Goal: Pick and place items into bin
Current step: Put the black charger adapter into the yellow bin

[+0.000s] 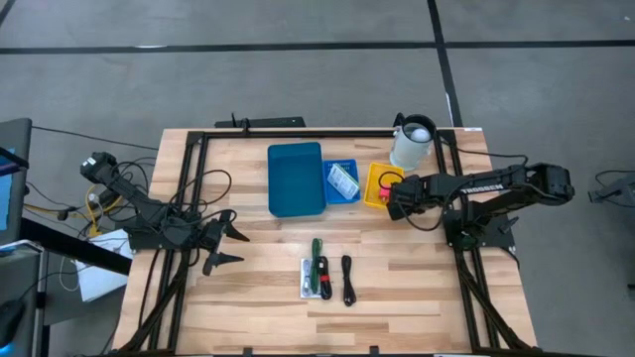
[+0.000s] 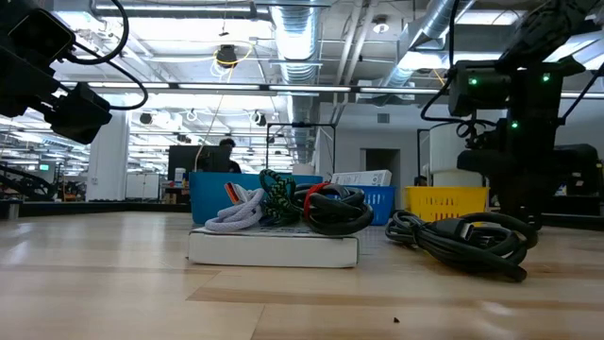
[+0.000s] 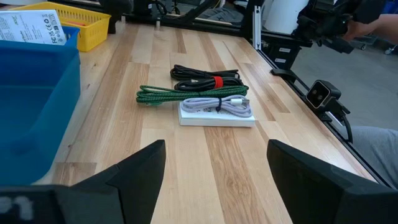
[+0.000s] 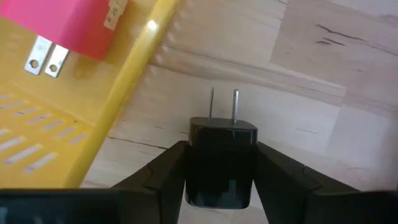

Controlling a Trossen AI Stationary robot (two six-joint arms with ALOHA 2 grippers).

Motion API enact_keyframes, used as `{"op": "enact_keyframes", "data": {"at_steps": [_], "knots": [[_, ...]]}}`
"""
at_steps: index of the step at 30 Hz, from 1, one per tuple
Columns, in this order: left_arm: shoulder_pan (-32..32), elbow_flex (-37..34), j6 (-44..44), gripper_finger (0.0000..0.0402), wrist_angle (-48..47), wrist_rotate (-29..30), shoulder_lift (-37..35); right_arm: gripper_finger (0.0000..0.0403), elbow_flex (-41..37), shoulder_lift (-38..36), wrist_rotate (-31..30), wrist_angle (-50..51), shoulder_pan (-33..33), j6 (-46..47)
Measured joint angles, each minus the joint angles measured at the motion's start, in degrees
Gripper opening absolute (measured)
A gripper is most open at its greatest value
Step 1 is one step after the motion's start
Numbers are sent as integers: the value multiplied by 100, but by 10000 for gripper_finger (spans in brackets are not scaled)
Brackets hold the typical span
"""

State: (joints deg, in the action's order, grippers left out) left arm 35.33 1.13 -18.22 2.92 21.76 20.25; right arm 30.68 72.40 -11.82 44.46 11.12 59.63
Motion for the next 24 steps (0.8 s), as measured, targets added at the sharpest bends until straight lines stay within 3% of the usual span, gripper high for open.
{"op": "enact_keyframes", "data": {"at_steps": [6,15,24], "knots": [[1,0,0,270,0,0,0,136,0,0,-1,25,-123,84],[0,0,0,270,0,0,-1,156,0,-90,33,172,-287,341],[1,0,0,270,0,0,-1,136,12,-685,-8,342,-291,488]]}}
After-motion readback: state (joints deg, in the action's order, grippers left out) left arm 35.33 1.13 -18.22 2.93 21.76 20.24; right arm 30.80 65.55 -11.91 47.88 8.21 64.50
